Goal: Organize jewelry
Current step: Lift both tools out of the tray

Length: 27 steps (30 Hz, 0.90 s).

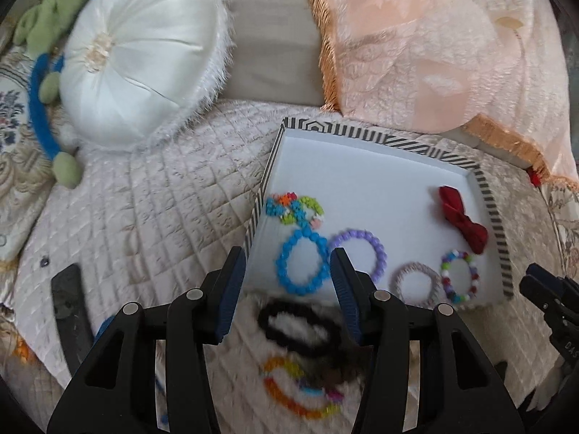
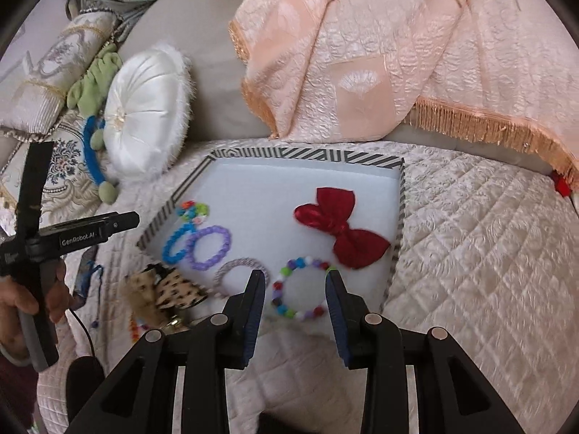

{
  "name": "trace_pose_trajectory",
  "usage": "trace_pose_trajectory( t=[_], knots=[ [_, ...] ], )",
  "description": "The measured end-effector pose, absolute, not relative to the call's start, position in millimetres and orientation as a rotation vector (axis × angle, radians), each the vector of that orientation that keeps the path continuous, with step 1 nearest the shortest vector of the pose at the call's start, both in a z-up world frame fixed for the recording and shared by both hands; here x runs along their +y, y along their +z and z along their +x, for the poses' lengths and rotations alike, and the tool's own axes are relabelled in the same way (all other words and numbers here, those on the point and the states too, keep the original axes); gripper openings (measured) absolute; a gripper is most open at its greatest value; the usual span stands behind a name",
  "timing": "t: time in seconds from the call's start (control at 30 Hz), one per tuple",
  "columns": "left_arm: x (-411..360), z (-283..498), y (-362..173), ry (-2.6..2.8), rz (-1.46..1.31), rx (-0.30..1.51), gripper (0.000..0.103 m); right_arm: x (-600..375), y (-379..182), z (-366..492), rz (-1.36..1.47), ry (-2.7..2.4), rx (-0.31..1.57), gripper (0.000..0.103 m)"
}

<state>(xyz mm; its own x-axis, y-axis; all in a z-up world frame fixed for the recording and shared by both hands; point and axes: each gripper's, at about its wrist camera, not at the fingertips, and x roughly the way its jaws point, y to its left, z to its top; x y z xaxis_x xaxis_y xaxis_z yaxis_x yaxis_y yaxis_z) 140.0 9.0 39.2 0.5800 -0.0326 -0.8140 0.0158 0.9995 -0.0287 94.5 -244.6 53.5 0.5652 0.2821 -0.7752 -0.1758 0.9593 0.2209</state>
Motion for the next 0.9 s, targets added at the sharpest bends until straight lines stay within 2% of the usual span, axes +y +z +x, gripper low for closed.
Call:
trace_pose_trajectory(
  t=[0.43,0.9],
  knots=[
    [4.0,44.8,54.6,0.045,0.017,0.848,0.048,-218.6,87.0,24.1,0.134,0.269,0.847,0.036],
    [-1.6,-6.1,62.9,0.055,0.009,0.796,0.048,-200.6,105.1,-14.9,0.081,0.284,0.804,0.038]
  ],
)
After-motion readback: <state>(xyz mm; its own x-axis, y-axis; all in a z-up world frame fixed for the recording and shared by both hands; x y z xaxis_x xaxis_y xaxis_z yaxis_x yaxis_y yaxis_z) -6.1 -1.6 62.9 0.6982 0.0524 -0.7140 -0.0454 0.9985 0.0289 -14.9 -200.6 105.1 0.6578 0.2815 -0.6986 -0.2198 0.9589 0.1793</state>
